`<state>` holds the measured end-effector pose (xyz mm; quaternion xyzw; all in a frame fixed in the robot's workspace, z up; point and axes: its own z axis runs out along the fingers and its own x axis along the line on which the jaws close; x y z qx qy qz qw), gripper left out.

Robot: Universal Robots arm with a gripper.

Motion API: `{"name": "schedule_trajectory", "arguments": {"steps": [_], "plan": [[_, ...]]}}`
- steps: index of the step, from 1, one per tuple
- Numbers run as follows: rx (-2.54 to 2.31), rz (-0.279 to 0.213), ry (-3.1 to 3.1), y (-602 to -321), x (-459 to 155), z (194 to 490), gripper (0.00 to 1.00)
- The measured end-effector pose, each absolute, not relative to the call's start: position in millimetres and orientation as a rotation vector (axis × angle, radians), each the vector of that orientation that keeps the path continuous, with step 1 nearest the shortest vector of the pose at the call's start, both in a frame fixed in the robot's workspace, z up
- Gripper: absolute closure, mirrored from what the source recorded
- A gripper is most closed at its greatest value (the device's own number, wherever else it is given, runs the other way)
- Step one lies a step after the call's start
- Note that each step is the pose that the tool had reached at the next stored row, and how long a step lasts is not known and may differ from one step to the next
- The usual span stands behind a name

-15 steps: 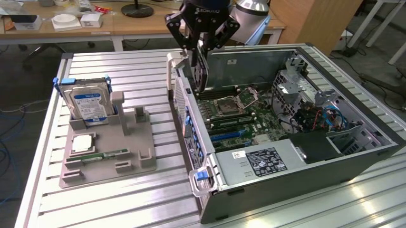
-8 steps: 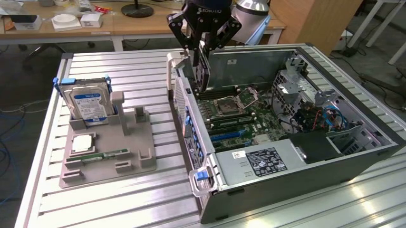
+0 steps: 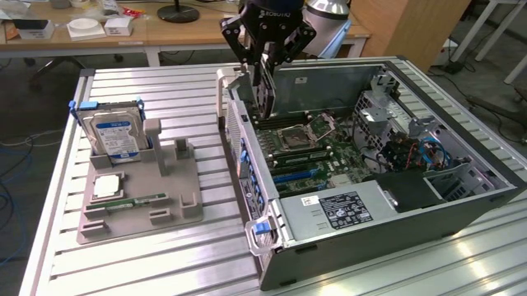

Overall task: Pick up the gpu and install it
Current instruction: 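Pick up the gpu and move the gpu toward the slot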

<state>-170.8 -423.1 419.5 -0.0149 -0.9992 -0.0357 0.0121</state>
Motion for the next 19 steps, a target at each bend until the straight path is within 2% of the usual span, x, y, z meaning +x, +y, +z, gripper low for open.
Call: {"name": "schedule_trajectory", "arguments": {"steps": [19], "plan": [[-0.046,-0.111,-3.115,-423.2,-159.9,419.6,0.74]]}}
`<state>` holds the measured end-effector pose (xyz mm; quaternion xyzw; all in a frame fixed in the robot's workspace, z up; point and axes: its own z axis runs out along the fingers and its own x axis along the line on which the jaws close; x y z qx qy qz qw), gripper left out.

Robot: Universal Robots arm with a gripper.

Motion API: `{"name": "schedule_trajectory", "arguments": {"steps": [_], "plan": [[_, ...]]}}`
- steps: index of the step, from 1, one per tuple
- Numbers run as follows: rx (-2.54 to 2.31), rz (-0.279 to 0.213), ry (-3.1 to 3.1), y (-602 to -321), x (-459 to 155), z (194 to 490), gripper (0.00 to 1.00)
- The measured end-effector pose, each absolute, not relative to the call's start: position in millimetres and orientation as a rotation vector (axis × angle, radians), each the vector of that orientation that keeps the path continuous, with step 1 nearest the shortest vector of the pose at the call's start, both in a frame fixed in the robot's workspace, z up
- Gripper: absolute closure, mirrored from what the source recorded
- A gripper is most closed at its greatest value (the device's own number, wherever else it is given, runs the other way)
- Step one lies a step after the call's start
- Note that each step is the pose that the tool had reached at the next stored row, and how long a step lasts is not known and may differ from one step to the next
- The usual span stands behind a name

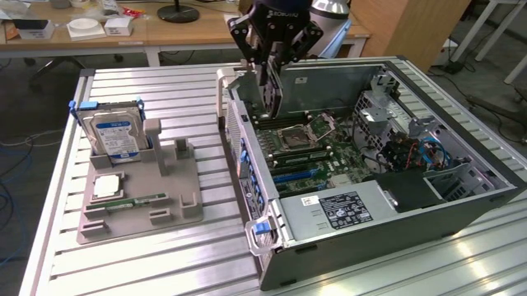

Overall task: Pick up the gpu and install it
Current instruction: 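Pick up the gpu and move the gpu toward the slot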

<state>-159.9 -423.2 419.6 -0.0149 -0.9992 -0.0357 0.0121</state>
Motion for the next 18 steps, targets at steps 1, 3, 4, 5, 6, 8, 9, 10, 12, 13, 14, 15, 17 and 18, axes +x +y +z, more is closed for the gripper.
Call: {"name": "schedule_trajectory", "arguments": {"steps": [1,3,4,5,6,8,9,10,12,13,14,15,17,18], "plan": [[-0.046,-0.111,-3.115,-423.2,-159.4,419.5,0.74],[-0.046,-0.111,-3.115,-423.1,-158.2,419.5,0.74],[-0.046,-0.111,-3.115,-423.1,-157.7,419.5,0.74],[-0.047,-0.111,-3.115,-423.1,-157.2,419.5,0.74],[-0.047,-0.111,-3.115,-423.1,-156.6,419.5,0.74],[-0.047,-0.111,-3.115,-423.1,-155.4,419.5,0.74],[-0.047,-0.111,-3.115,-423.2,-155.0,419.6,0.74],[-0.047,-0.111,-3.115,-423.1,-154.5,419.5,0.74],[-0.047,-0.111,-3.115,-423.1,-153.6,419.6,0.74],[-0.047,-0.111,-3.115,-423.1,-153.0,419.5,0.74],[-0.047,-0.111,-3.115,-423.1,-152.4,419.6,0.74],[-0.046,-0.111,-3.115,-423.1,-151.8,419.6,0.74],[-0.046,-0.111,-3.115,-423.1,-150.8,419.5,0.74],[-0.047,-0.111,-3.115,-423.1,-150.3,419.6,0.74]]}}
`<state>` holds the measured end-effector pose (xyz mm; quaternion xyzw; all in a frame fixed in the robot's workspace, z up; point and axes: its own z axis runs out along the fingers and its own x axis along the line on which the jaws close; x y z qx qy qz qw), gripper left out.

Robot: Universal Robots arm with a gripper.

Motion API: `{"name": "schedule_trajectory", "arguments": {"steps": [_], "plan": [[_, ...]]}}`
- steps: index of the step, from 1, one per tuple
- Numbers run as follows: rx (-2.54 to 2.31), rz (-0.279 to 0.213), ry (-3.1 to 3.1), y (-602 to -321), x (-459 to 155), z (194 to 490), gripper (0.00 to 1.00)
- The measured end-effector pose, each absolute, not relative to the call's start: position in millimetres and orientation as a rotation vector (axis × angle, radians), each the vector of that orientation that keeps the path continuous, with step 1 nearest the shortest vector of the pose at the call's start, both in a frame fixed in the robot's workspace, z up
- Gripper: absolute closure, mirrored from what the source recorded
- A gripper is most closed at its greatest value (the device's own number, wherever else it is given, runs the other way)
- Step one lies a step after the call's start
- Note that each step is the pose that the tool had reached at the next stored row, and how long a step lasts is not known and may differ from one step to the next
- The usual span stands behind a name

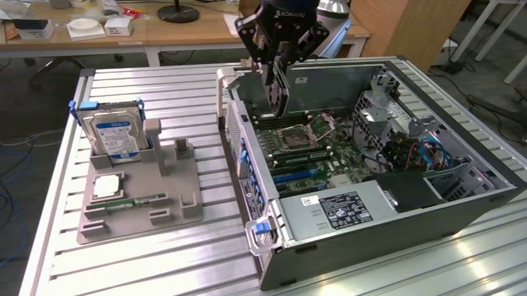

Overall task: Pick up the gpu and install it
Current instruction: 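Pick up the gpu and move the gpu toward the slot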

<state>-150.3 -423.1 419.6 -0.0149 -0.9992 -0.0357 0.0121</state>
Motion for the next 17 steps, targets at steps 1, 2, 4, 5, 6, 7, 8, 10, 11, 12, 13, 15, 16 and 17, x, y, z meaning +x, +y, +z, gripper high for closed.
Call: {"name": "schedule_trajectory", "arguments": {"steps": [1,2,4,5,6,7,8,10,11,12,13,15,16,17], "plan": [[-0.047,-0.111,-3.115,-423.1,-149.8,419.6,0.74],[-0.047,-0.111,-3.115,-423.1,-149.3,419.5,0.74],[-0.047,-0.111,-3.115,-423.1,-148.2,419.5,0.74],[-0.046,-0.111,-3.115,-423.1,-147.7,419.6,0.74],[-0.046,-0.111,-3.115,-423.2,-147.2,419.5,0.74],[-0.046,-0.111,-3.115,-423.1,-146.7,419.5,0.74],[-0.046,-0.111,-3.115,-423.1,-146.2,419.5,0.74],[-0.047,-0.111,-3.115,-423.1,-145.0,419.5,0.74],[-0.047,-0.111,-3.115,-423.1,-144.5,419.5,0.74],[-0.046,-0.111,-3.115,-423.1,-143.9,419.5,0.74],[-0.046,-0.111,-3.115,-423.2,-143.4,419.5,0.74],[-0.046,-0.111,-3.115,-423.1,-142.3,419.6,0.74],[-0.046,-0.111,-3.115,-423.1,-141.7,419.6,0.74],[-0.047,-0.111,-3.115,-423.2,-141.2,419.5,0.74]]}}
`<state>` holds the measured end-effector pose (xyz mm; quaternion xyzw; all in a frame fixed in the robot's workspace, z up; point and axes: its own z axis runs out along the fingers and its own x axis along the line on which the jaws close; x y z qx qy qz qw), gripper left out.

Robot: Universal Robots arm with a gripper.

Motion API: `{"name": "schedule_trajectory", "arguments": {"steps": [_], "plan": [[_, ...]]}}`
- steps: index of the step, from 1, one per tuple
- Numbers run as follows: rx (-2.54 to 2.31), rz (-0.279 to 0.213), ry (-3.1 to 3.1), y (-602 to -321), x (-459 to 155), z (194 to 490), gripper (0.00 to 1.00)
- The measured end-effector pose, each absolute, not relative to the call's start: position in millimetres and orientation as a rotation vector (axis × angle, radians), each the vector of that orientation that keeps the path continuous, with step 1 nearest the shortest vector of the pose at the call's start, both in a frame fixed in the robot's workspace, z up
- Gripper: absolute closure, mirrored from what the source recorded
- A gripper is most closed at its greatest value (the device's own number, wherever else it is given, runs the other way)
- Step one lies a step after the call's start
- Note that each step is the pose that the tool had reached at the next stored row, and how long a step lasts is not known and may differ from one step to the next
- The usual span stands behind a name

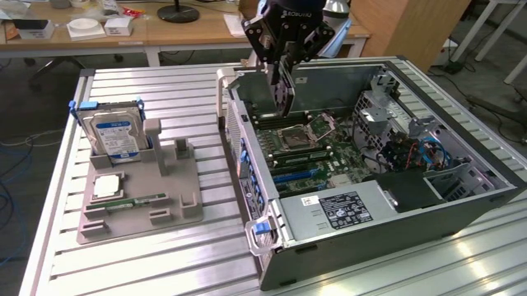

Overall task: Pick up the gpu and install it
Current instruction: 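Pick up the gpu and move the gpu toward the slot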

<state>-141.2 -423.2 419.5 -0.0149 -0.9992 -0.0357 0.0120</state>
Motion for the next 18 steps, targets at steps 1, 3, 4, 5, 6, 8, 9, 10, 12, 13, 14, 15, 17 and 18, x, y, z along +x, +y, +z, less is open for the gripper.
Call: {"name": "schedule_trajectory", "arguments": {"steps": [1,3,4,5,6,8,9,10,12,13,14,15,17,18], "plan": [[-0.046,-0.111,-3.115,-423.1,-140.6,419.5,0.74],[-0.047,-0.111,-3.115,-423.1,-139.5,419.5,0.74],[-0.047,-0.111,-3.115,-423.1,-139.0,419.5,0.74],[-0.047,-0.111,-3.115,-423.1,-138.5,419.5,0.74],[-0.046,-0.111,-3.115,-423.2,-137.8,419.5,0.74],[-0.047,-0.111,-3.115,-423.1,-136.7,419.5,0.74],[-0.047,-0.111,-3.115,-423.1,-136.2,419.5,0.74],[-0.047,-0.111,-3.115,-423.1,-135.6,419.5,0.74],[-0.047,-0.111,-3.115,-423.1,-134.4,419.5,0.74],[-0.047,-0.111,-3.115,-423.1,-133.9,419.6,0.74],[-0.047,-0.111,-3.115,-423.1,-133.3,419.5,0.74],[-0.047,-0.111,-3.115,-423.1,-132.8,419.6,0.74],[-0.046,-0.111,-3.115,-423.1,-131.7,419.5,0.74],[-0.046,-0.111,-3.115,-423.1,-131.2,419.5,0.74]]}}
